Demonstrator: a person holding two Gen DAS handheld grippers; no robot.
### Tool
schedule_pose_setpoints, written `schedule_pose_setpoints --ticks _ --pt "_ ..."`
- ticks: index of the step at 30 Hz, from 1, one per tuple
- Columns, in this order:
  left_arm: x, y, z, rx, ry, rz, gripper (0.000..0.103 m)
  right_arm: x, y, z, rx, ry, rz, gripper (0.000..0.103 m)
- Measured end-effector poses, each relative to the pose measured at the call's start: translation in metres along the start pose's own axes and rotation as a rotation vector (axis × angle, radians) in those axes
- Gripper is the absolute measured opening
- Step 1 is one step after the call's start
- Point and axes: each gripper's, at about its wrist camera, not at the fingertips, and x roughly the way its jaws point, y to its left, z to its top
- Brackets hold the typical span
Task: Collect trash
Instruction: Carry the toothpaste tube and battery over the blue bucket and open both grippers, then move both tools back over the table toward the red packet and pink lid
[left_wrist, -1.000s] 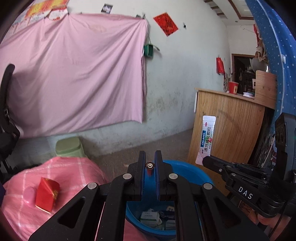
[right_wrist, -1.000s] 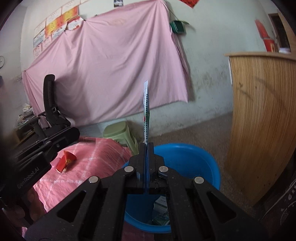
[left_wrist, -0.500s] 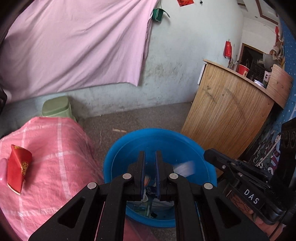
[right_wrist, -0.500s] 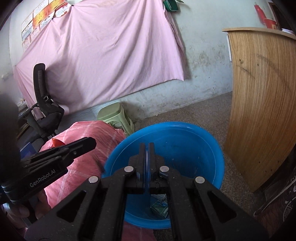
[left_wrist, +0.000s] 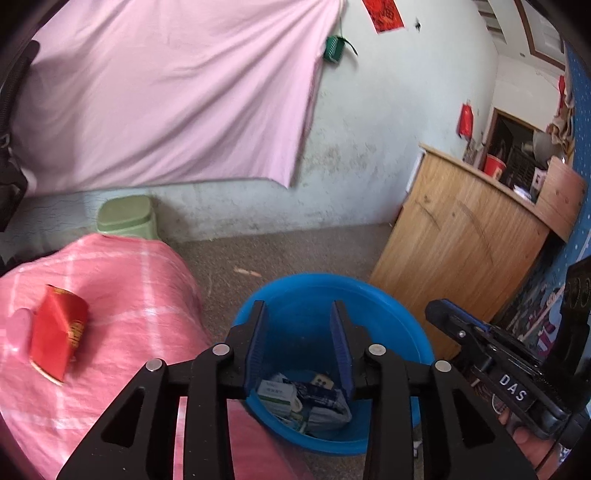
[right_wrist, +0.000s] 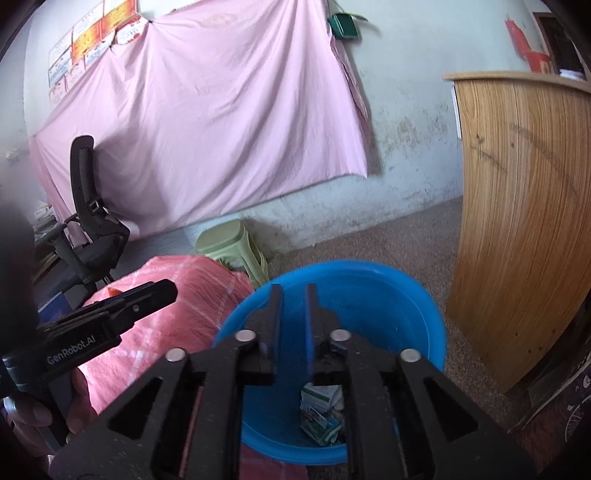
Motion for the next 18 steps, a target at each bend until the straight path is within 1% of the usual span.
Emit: schedule_pose_setpoints --ticks 1,4,5,6,7,8,9,10,11,12,15,18 --pt "-0.004 0.003 0.0 -0.002 -0.015 0.01 0.031 -0.001 0.002 0.001 0.0 -0.009 0.004 0.052" --pt "-0.021 0.012 0.001 -0.005 -0.066 0.051 0.037 -0.006 0.011 0.005 -0.013 -0.052 0.022 0.063" --pt "-0.028 0.016 0.002 -0.005 -0.081 0.064 0.041 -0.008 0.015 0.007 -0.02 -0.068 0.031 0.065" --pt "-0.034 0.02 0.001 -0.006 -0.098 0.078 0.046 -0.009 0.019 0.008 -0.028 -0.081 0.039 0.069" --pt "-0.041 0.024 0.001 -0.009 -0.115 0.095 0.048 -0.011 0.025 0.009 -0.04 -0.099 0.046 0.074" --pt "-0.046 0.028 0.001 -0.012 -0.127 0.109 0.053 -0.013 0.03 0.011 -0.05 -0.115 0.053 0.076" --pt "-0.053 0.033 0.001 -0.017 -0.143 0.127 0.057 -0.014 0.034 0.011 -0.058 -0.126 0.061 0.081" --pt "-0.06 0.038 0.0 -0.025 -0.16 0.144 0.06 -0.015 0.041 0.013 -0.068 -0.14 0.069 0.088" --pt "-0.066 0.042 0.0 -0.03 -0.17 0.155 0.068 -0.015 0.047 0.014 -0.075 -0.153 0.075 0.092" --pt "-0.073 0.049 -0.001 -0.039 -0.185 0.172 0.079 -0.016 0.051 0.014 -0.079 -0.161 0.079 0.102" --pt "-0.092 0.064 -0.004 -0.063 -0.251 0.233 0.092 -0.017 0.069 0.015 -0.1 -0.201 0.098 0.103" --pt "-0.113 0.083 -0.01 -0.092 -0.313 0.293 0.099 -0.015 0.084 0.014 -0.122 -0.219 0.122 0.103"
